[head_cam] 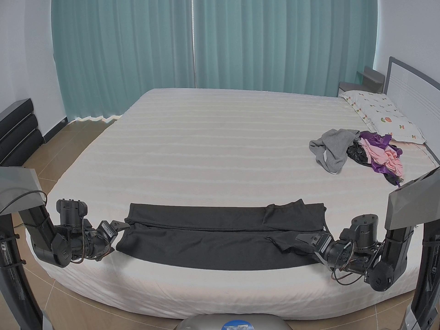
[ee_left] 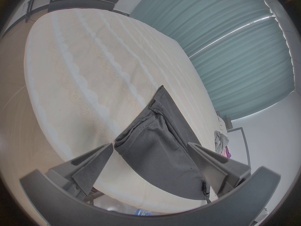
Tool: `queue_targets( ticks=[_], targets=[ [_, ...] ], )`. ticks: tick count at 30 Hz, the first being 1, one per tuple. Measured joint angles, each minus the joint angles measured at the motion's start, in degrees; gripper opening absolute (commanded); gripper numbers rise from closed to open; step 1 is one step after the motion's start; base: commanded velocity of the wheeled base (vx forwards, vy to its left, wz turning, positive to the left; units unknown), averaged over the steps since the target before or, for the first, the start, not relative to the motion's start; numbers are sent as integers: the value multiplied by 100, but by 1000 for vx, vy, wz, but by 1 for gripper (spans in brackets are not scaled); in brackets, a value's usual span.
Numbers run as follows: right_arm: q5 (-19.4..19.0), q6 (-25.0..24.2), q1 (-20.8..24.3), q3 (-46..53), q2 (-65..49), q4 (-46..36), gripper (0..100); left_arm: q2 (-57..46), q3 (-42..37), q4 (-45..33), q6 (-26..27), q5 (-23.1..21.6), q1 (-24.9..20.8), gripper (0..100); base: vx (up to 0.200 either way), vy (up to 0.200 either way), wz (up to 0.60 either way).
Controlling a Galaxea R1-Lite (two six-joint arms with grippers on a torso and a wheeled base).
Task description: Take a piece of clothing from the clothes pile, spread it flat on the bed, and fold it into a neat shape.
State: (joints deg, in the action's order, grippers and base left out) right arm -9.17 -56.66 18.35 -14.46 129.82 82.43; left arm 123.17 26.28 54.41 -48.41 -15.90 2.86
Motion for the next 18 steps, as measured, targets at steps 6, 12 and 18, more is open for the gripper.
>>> queue_targets(
  ticks=[6, 12, 18],
  targets=[
    [-20, -16, 23, -106, 141, 30, 100, 1, 0, -2, -1, 0, 0, 100, 0, 0, 0],
    [-29, -126, 28, -224, 251, 22, 100, 4, 0, -2, 0, 0, 0, 100, 0, 0, 0],
    [0, -130, 15, -318, 386, 37, 100, 15, 0, 4, 7, 5, 0, 100, 0, 0, 0]
  ],
)
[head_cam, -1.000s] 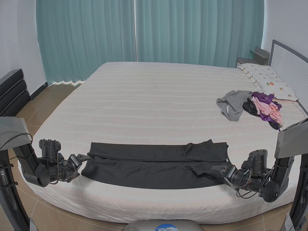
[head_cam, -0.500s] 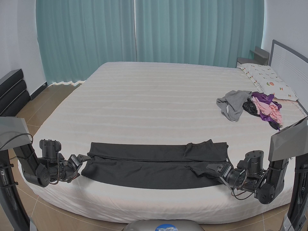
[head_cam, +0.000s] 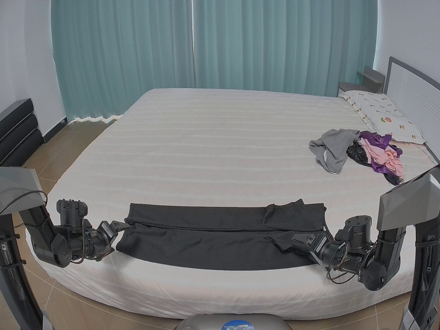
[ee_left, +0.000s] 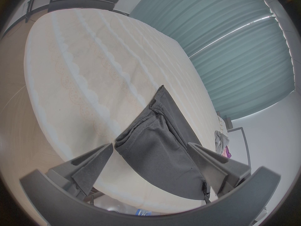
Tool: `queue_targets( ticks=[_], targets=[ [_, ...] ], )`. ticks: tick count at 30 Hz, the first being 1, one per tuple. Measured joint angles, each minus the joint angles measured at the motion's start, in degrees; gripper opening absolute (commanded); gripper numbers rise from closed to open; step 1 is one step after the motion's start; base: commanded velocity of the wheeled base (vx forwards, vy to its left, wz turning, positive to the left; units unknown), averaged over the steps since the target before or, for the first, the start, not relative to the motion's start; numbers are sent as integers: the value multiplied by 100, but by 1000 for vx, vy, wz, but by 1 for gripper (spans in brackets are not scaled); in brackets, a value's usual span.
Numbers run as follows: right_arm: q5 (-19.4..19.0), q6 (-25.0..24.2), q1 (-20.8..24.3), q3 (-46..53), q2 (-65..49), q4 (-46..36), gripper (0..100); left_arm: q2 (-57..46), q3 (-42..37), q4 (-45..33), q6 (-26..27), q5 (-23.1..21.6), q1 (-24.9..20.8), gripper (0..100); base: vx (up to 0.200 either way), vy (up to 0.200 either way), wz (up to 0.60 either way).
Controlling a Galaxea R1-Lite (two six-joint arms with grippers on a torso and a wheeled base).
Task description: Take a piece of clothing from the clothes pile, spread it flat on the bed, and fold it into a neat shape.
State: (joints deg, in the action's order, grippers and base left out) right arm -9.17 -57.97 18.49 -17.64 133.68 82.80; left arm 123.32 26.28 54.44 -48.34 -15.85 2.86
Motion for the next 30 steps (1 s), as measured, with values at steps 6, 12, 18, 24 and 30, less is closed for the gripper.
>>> queue_targets(
  ticks=[6, 12, 18, 24, 30],
  targets=[
    [24, 2, 9, -33, 63, -13, 100, 9, 0, 2, 2, 1, 0, 100, 0, 0, 0],
    [176, 13, 9, -127, 113, -74, 100, 11, 0, 5, 2, 1, 0, 100, 0, 0, 0],
    [325, 38, 33, -204, 196, -88, 100, 16, 0, 5, 2, 4, -4, 100, 0, 0, 0],
    [340, 33, 68, -254, 229, -165, 0, 20, 0, 5, 2, 4, -2, 100, 0, 0, 0],
    [338, 7, 66, -219, 212, -167, 0, 22, 0, 2, 6, 4, -4, 100, 0, 0, 0]
  ],
)
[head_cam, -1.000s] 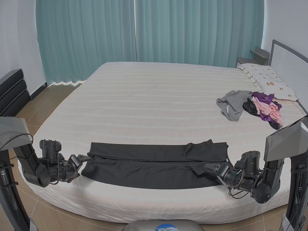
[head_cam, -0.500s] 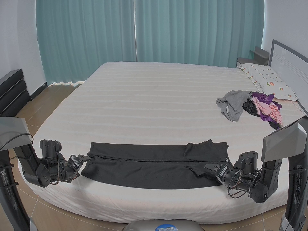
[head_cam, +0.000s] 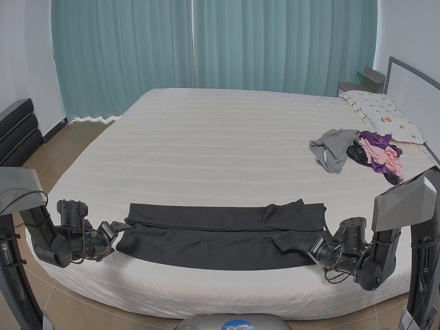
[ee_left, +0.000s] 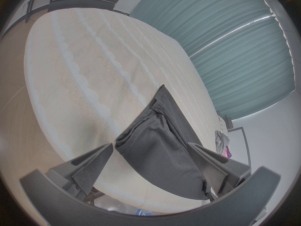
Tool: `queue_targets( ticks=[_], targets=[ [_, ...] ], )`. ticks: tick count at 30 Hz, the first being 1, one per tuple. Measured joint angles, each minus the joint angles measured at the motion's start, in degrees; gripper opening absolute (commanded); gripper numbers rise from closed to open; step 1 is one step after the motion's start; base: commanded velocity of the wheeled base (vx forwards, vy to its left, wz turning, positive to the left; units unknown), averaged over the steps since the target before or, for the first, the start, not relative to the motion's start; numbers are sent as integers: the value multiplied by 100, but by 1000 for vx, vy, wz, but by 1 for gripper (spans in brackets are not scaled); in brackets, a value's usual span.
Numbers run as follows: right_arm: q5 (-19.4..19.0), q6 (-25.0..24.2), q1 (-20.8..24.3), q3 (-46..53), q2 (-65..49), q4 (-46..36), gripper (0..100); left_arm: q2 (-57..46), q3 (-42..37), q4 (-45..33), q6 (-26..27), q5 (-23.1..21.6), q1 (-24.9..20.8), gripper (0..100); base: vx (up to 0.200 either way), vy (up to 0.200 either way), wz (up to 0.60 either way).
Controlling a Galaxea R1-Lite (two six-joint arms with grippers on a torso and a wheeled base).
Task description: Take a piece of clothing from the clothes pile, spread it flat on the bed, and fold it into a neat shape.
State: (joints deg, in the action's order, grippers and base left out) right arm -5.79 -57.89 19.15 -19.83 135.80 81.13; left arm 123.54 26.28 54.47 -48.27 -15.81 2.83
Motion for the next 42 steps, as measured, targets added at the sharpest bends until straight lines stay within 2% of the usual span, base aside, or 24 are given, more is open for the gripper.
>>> queue_targets(
  ticks=[20, 21, 35, 42],
  targets=[
    [-55, -133, 33, 413, -413, -6, 0, 6, 0, 0, 13, -2, 4, 100, 0, 0, 0],
    [-55, -130, 35, 424, -418, -4, 100, 6, 0, 0, 13, 0, 4, 100, 0, 0, 0],
    [-48, -108, -11, 477, -449, -24, 100, 11, 21, 9, 16, 2, 4, 100, 0, 0, 0],
    [-88, -84, -527, 435, -925, -140, 100, 0, 133, 165, 29, 32, 37, 100, 0, 0, 0]
  ],
)
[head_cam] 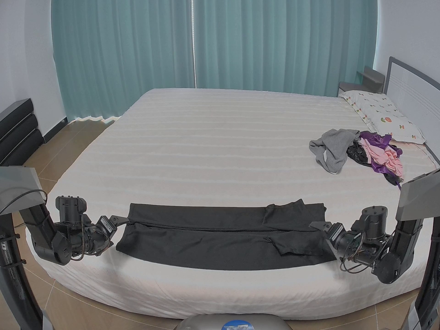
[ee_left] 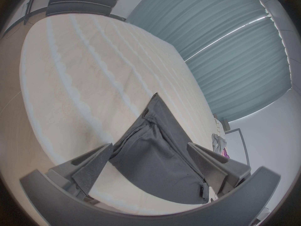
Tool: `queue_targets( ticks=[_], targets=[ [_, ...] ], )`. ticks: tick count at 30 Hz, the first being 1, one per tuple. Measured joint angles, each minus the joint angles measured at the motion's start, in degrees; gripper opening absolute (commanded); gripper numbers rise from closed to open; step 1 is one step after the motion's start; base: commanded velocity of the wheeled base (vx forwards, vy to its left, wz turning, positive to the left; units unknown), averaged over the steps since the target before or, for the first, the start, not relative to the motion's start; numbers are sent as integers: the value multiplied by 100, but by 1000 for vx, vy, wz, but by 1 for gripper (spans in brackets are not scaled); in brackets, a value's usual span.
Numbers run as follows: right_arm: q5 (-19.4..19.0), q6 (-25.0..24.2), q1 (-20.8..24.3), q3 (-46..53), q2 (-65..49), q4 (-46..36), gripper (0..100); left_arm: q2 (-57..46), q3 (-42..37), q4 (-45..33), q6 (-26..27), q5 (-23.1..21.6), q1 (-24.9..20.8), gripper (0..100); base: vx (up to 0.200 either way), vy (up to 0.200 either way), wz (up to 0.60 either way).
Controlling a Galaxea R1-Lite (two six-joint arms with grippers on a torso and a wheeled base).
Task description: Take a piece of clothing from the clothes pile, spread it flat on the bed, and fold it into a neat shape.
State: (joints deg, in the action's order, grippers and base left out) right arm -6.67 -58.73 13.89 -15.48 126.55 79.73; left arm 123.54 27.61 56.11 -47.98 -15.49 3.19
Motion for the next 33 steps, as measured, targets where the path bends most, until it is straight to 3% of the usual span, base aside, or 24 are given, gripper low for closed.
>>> queue_targets(
  ticks=[9, 14, 20, 33],
  targets=[
    [-148, 16, -645, -279, -15, -79, 100, 28, 174, 183, 4, 61, -45, 100, 0, 0, 0],
    [-158, 13, -713, -321, 40, -77, 100, 28, 193, 183, -11, 55, -48, 100, 0, 0, 0],
    [-158, 11, -717, -325, 88, -76, 100, 46, 188, 169, -11, 41, -55, 100, 200, 0, 0],
    [-165, 16, -785, -328, 95, -73, 100, 85, 711, 66, 132, 26, -55, 100, 0, 0, 0]
  ],
)
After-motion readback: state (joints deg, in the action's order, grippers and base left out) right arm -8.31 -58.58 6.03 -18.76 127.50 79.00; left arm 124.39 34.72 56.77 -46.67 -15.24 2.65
